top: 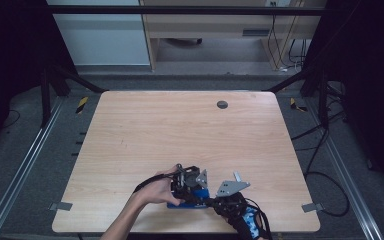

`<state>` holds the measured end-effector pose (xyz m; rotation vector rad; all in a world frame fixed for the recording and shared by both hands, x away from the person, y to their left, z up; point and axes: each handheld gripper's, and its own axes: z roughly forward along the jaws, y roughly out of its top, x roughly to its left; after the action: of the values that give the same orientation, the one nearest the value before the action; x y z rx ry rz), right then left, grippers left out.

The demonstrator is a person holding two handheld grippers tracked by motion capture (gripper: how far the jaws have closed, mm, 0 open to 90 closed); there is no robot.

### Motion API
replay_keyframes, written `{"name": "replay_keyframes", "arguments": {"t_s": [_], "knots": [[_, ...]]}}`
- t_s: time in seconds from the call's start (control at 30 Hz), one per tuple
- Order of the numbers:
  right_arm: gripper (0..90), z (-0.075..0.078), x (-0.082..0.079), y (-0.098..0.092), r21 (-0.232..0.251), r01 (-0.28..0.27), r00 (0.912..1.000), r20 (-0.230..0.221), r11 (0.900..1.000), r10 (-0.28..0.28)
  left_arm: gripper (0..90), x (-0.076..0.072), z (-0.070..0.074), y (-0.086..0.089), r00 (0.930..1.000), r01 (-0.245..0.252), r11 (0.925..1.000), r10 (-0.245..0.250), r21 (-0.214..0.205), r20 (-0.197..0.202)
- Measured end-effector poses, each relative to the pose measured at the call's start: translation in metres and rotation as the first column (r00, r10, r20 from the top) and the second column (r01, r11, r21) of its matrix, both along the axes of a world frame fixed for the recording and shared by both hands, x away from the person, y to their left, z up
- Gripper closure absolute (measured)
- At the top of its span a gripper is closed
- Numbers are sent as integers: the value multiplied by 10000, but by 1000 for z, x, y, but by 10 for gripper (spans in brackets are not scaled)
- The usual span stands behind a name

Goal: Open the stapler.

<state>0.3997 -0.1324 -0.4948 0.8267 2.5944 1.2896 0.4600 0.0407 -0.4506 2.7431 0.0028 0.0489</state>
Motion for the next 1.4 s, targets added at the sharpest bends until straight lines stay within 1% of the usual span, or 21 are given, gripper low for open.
{"name": "replay_keyframes", "arguments": {"t_s": [0.03,0.07,0.13,0.17,0.23,0.3,0.4,0.43,0.47,0.53,0.6,0.67,0.7,0.77,0.93,0.97,1.03,1.2,1.3,1.33,1.4], "knots": [[900,0,0,0,-61,-37,10000,56,10000,37,658,0,0,-2,10000,-22,9999,23,155,-40],[900,1,1,1,-167,-85,9999,96,9998,86,657,1,0,-2,10000,-15,9998,16,205,-64],[900,2,0,0,-201,-37,9999,112,9998,39,656,1,0,-3,9999,-85,9996,89,261,-131],[900,2,0,-1,-244,-26,9999,110,9997,29,656,1,1,-4,10000,-33,9993,36,371,-79],[900,2,1,-3,-166,44,10000,1,9999,-44,654,2,1,-4,9998,-78,9992,84,383,-159],[900,1,1,-4,-140,16,10000,70,9999,-15,639,3,1,-5,9996,-201,9990,209,404,-214],[900,2,1,-3,-202,-2,9999,118,9998,4,599,4,1,-8,9989,-373,9977,388,557,-254],[900,2,0,-3,-201,0,9999,107,9998,2,594,5,2,-9,9990,-365,9974,380,618,-233],[900,2,1,-3,-191,-8,9999,104,9998,10,584,5,2,-10,9985,-439,9969,461,656,-311],[900,2,0,-3,-198,-5,9999,108,9998,8,580,6,3,-14,9984,-417,9961,445,781,-347],[900,2,0,-3,-202,-17,9999,110,9998,19,593,6,4,-17,9982,-404,9960,438,793,-412],[900,2,0,-3,-205,-20,9999,126,9998,23,643,5,5,-20,9982,-323,9950,370,948,-483],[900,2,0,-3,-207,-20,9999,131,9998,23,645,6,5,-21,9974,-402,9941,460,1003,-560],[900,2,0,-3,-198,-20,9999,156,9998,23,646,6,5,-20,9971,-451,9940,509,1001,-560],[900,2,0,-3,-239,16,9998,193,9997,-11,649,6,5,-19,9969,-435,9946,495,947,-617],[900,2,0,-3,-234,5,9998,185,9997,-1,648,6,5,-19,9973,-392,9946,449,957,-586],[900,2,0,-3,-260,-26,9997,224,9997,32,651,4,6,-20,9992,-187,9949,221,986,-340],[900,2,0,-3,-220,-2,9998,173,9998,5,651,4,6,-19,9996,-36,9942,67,1073,-284],[900,1,1,-2,-163,-22,9999,157,9999,25,650,4,6,-21,9995,-17,9915,60,1303,-320],[900,1,0,-1,-153,-33,9999,138,9999,35,649,4,6,-22,9993,24,9889,31,1488,-366],[900,1,0,0,-149,-66,9998,183,9999,69,652,4,7,-25,9990,8,9860,66,1668,-439]]}}
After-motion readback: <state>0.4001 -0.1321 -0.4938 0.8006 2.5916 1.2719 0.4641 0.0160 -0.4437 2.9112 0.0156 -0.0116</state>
